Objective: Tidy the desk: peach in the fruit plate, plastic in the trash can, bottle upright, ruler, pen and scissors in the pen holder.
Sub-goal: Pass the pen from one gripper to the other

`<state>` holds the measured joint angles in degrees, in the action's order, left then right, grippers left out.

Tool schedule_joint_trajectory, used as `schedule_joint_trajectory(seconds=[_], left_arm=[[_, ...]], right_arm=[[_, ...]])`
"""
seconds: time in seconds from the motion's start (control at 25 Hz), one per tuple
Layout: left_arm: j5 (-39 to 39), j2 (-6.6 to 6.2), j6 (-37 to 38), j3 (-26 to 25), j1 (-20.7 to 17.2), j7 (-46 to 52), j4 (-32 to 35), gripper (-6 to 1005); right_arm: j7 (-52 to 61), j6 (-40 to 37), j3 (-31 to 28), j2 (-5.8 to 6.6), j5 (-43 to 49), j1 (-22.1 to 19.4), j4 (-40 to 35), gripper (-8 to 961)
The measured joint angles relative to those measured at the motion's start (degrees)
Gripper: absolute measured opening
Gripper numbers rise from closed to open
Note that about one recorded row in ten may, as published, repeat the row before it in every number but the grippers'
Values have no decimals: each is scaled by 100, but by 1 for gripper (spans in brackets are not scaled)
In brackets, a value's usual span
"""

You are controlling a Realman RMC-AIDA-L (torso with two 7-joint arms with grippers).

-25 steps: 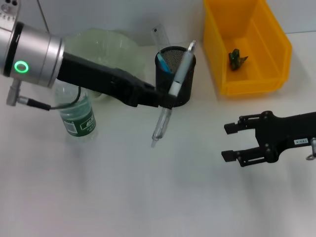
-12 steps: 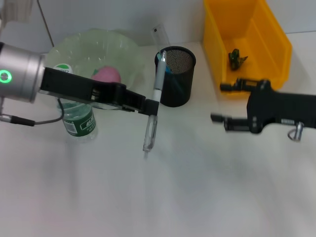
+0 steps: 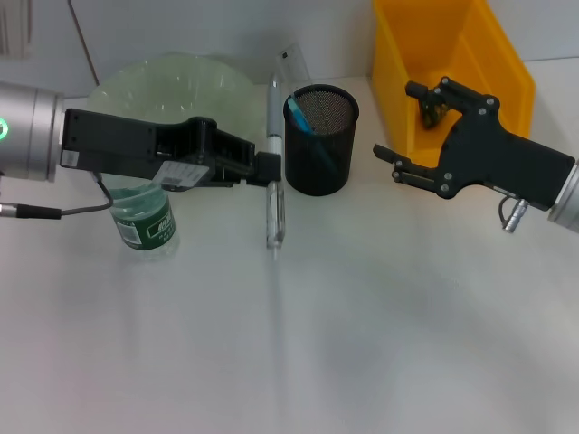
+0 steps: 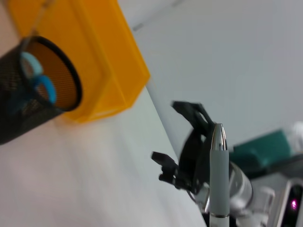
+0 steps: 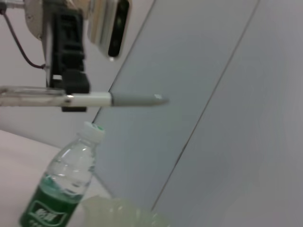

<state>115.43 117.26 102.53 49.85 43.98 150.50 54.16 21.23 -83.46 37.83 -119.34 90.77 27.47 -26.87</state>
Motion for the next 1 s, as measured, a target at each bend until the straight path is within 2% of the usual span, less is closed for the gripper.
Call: schedule_joint_trajectory(seconds=[0.04,0.16,0.32,0.44,0.52,0.6,0.72,0.84,1.0], left_arm=[[-5,63,-227,-162,-31,213,-227,146],[-181,120,-471,-240,-151,255,-540,147],[-504,129,-631,-222,-276,140,-906,148],[-683,130,-823,-212,-432,-53,-1467,148],[-683,130,-823,-212,-432,-53,-1467,148],[-770,134,-829,-202,-459,-166,-1794,149],[-835,151,-810,-82,-473,-214,-1977,149],[-991,157,-810,304,-506,-136,-2007,150],[-1122,156,-784,560,-508,-49,-2002,150]], right_arm=[[-438,-14,-1,0,-76,40,121,709],[-895,-81,11,-6,-92,80,169,708],[-1251,-154,19,-1,-95,107,192,707],[-1904,-275,32,1,-81,88,239,707],[-2059,-329,32,0,-73,75,258,706],[-2385,-446,32,-3,-63,48,327,706],[-2869,-621,32,7,-64,26,510,705],[-3326,-832,34,20,-61,-10,663,704],[-3699,-979,45,27,-58,-14,802,703]])
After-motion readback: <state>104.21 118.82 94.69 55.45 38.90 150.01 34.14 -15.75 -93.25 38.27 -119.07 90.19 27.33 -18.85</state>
